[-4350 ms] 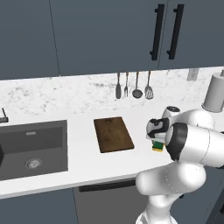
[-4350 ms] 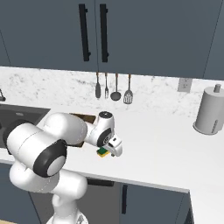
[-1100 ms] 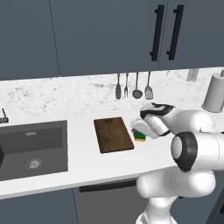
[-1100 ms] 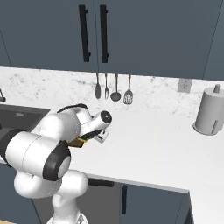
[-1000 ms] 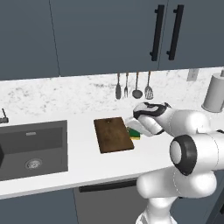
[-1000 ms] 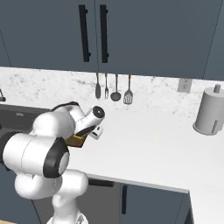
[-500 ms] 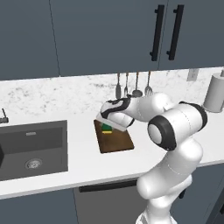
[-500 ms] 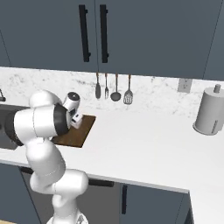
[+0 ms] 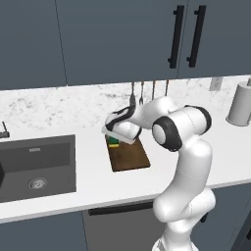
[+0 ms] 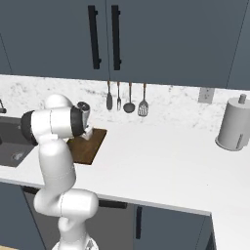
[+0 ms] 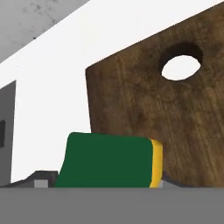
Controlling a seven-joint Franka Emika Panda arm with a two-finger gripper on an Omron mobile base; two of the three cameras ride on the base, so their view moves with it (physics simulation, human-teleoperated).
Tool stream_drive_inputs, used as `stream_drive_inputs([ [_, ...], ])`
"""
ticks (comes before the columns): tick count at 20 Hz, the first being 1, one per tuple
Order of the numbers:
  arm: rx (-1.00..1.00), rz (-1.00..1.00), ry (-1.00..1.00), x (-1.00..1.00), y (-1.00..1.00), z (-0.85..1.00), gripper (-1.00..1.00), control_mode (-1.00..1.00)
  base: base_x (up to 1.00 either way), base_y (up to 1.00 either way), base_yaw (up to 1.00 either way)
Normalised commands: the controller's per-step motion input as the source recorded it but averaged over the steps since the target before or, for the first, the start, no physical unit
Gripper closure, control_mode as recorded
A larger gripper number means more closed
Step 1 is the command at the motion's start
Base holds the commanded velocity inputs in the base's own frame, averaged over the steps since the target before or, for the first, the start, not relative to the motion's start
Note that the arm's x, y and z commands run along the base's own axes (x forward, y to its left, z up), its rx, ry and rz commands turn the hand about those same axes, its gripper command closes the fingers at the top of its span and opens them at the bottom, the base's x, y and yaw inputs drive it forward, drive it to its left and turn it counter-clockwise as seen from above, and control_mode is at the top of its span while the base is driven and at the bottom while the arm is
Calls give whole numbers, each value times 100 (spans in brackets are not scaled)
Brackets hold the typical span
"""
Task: Pick up the sponge from the counter and clean the cutting board by briefly scrubbing or pressing down on the cutting board. Once finished, release the sponge.
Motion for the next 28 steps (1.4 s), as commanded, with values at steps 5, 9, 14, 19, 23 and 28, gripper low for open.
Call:
stream_drive_inputs([
  [5, -1, 0, -8, 29, 0, -78, 100, -100, 0, 0, 0],
  [9, 0, 0, -1, 46, 0, -43, 100, -100, 0, 0, 0],
  [14, -11, 0, 0, 18, -14, -16, 100, -100, 0, 0, 0],
  [19, -20, 0, 0, 1, -34, -41, 100, -100, 0, 0, 0],
  [23, -10, 0, 0, 0, -47, -42, 100, -100, 0, 0, 0],
  [28, -1, 0, 0, -4, -85, -28, 100, -100, 0, 0, 0],
])
